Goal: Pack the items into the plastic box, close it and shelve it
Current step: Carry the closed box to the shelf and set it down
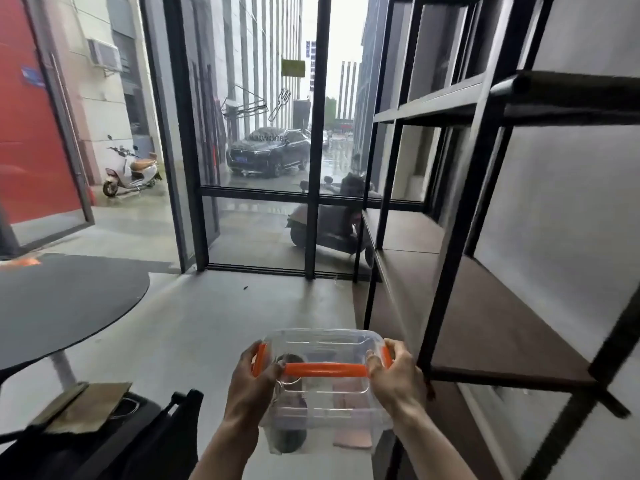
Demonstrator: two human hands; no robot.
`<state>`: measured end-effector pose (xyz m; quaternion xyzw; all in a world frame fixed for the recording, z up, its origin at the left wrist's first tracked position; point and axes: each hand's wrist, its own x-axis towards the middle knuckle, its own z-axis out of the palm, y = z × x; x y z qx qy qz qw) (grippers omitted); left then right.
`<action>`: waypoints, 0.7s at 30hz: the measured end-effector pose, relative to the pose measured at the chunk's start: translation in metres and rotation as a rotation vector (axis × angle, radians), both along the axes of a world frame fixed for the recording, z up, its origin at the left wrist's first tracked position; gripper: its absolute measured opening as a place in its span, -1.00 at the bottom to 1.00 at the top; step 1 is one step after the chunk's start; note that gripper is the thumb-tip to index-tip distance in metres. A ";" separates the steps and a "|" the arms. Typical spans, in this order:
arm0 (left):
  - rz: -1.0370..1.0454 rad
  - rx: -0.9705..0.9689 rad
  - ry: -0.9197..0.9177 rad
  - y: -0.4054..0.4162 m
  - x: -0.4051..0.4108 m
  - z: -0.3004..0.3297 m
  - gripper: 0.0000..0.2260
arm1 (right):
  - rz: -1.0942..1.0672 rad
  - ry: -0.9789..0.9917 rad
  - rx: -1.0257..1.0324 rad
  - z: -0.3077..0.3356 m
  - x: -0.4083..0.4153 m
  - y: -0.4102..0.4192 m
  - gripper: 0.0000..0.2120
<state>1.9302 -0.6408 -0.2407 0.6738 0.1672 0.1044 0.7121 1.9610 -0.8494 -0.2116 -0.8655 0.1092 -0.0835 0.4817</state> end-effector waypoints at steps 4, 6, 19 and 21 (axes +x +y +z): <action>0.025 0.003 0.028 0.037 0.126 0.006 -0.43 | -0.004 0.008 0.023 0.014 0.123 0.038 -0.61; 0.028 0.033 0.019 0.052 0.183 0.010 -0.43 | -0.008 0.020 0.033 0.020 0.177 0.053 -0.58; -0.032 0.150 0.063 0.076 0.539 -0.001 -0.42 | -0.090 0.060 0.051 -0.002 0.516 0.075 -0.58; -0.046 0.154 0.070 0.067 0.596 0.001 -0.44 | -0.106 0.067 0.059 -0.002 0.572 0.064 -0.59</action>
